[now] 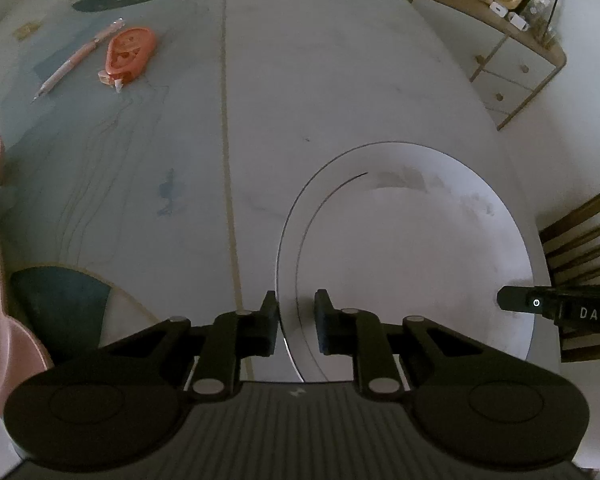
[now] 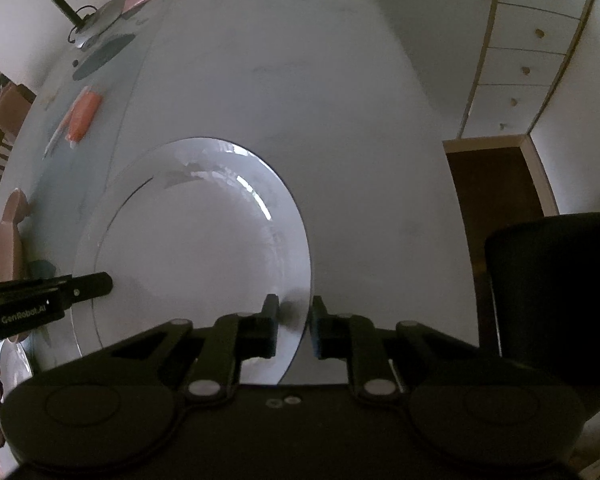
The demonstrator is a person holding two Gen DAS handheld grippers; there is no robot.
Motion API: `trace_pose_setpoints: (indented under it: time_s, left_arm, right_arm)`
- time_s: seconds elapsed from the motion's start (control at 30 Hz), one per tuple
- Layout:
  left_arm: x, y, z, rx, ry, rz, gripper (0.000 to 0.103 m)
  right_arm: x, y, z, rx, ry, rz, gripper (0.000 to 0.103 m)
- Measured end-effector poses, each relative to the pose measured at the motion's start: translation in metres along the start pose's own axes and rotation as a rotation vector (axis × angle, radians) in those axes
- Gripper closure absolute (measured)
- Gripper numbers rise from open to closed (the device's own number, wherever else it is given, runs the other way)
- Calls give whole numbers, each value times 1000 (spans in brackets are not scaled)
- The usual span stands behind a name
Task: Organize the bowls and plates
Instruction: 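Close both grippers on the large white plate rim, then lift the large white plate and carry it beside the steel bowl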
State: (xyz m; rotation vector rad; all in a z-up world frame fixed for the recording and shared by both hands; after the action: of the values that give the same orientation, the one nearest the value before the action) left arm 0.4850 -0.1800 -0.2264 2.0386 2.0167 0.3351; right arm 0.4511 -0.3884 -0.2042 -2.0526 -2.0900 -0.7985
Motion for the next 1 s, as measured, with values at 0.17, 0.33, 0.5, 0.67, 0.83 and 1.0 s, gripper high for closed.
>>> trace_pose_setpoints:
  time_s: [0.17, 0.33, 0.5, 0.67, 0.83, 1.0]
  left_arm:
    - [5, -7, -4, 4, 6, -13, 87]
    - [16, -20, -13, -13, 12, -12, 87]
    - [39, -36, -25, -19, 5, -51, 87]
    - [60, -50, -45, -33, 5, -86, 87]
    - [78, -66, -68, -63, 11, -106, 87]
    - [94, -83, -92, -93, 14, -123, 87]
  right_arm:
    - [2, -5, -1, -1, -9, -1, 87]
    - [12, -13, -1, 7, -4, -18, 88]
    - [29, -26, -1, 16, 10, -33, 88]
    - [51, -42, -5, 27, 30, -52, 88]
    - [75, -56, -16, 21, 47, -75, 89]
    - [98, -72, -32, -5, 55, -107, 89]
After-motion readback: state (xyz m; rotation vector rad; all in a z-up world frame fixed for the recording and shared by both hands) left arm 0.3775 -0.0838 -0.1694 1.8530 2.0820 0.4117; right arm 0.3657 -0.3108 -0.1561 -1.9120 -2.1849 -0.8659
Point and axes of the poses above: each gripper's, at about its wrist camera, not at the fingertips, and z roughly the way its jaws point, x to its left, y to its top, the point moved 10 cm from there along z, roughly the way its jaws point, and after that the axes turned 11 degrees about y, right-handed, at the moved point
